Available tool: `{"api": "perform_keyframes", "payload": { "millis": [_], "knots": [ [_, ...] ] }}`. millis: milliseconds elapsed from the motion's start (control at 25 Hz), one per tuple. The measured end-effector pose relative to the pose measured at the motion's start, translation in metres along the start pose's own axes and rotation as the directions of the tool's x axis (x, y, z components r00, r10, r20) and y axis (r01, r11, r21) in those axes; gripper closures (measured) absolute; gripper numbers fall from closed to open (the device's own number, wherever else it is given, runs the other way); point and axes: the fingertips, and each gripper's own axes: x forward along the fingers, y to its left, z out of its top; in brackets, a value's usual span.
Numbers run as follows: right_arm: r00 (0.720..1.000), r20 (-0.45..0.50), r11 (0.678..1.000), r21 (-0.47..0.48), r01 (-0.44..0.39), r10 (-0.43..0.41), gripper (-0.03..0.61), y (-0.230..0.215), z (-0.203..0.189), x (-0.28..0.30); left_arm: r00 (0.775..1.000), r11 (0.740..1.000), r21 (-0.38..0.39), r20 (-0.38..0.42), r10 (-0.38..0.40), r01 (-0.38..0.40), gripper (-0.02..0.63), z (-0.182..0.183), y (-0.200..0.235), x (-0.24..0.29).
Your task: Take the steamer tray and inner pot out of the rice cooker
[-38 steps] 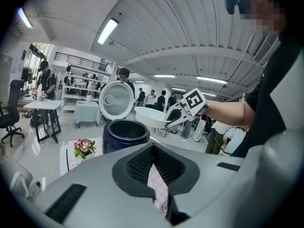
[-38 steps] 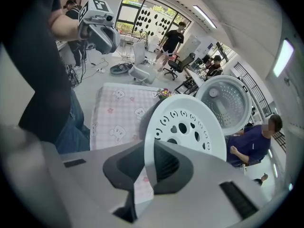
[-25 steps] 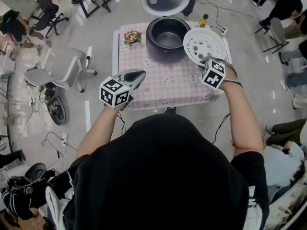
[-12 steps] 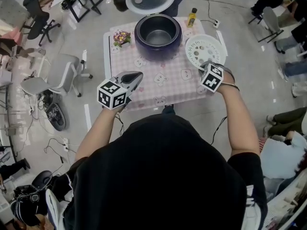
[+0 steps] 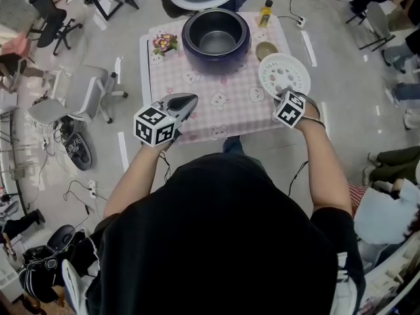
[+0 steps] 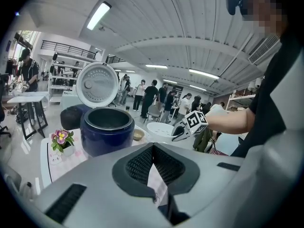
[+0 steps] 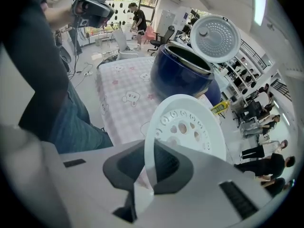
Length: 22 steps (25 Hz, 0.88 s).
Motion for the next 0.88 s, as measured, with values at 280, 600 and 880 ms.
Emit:
{"api": "perform_keyframes", "payload": {
  "millis": [280, 600, 880],
  "knots": [
    [1.000, 0.020, 0.999, 0.052, 0.001, -0.002, 0.545, 0.008, -0.019, 0.042, 1.000, 1.000, -0.019, -0.026, 0.003, -0.003, 0.592, -0.009, 0.000, 0.008],
    [1.000, 0.020, 0.998, 0.066, 0.020, -0.021, 0.545, 0.012, -0.032, 0.081, 0.999, 1.000, -0.022, -0.052, 0.002, -0.003, 0.592, -0.015, 0.001, 0.021],
    [1.000, -0.001, 0.995, 0.096, 0.008, -0.008, 0.545, 0.018, -0.042, 0.106, 0.997, 1.000, -0.031, -0.082, -0.006, 0.004, 0.592, -0.019, 0.003, 0.031]
  ]
}}
